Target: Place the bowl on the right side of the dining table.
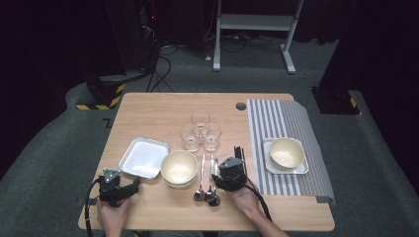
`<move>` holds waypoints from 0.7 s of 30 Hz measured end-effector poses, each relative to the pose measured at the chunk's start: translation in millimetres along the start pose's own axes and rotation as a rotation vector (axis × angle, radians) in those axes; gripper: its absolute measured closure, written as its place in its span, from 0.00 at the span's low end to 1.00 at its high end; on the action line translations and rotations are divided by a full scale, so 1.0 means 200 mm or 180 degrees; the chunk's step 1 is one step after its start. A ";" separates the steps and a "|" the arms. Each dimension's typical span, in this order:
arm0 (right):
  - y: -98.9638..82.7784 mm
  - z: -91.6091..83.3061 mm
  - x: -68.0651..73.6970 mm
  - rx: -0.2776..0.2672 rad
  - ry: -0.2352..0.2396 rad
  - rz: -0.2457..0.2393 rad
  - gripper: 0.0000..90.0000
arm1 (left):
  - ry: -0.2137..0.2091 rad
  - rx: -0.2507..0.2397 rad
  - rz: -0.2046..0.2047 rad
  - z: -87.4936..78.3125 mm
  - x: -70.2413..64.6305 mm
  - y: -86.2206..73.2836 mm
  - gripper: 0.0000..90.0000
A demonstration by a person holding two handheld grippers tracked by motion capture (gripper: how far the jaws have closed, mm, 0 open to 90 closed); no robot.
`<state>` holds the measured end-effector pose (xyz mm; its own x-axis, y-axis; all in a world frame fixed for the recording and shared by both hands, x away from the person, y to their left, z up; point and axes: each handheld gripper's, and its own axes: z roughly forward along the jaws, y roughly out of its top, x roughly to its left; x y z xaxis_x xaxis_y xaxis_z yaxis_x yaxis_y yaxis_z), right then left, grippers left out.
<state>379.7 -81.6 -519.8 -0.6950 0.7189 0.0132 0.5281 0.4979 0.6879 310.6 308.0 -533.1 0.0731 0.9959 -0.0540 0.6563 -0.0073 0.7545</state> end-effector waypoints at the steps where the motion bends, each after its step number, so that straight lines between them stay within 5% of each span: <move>1: 0.00 0.00 0.00 0.0002 -0.0006 -0.0005 0.66 | 0.0000 0.0000 -0.0001 0.00 0.00 0.00 0.19; 21: 0.00 0.00 -0.02 -0.0001 -0.0075 -0.0051 0.73 | 0.0000 -0.0001 -0.0003 0.00 0.00 0.00 0.19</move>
<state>382.4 -85.4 -519.9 -0.6916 0.7221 -0.0149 0.5168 0.5092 0.6882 310.6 308.1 -533.1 0.0727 0.9959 -0.0547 0.6562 -0.0064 0.7546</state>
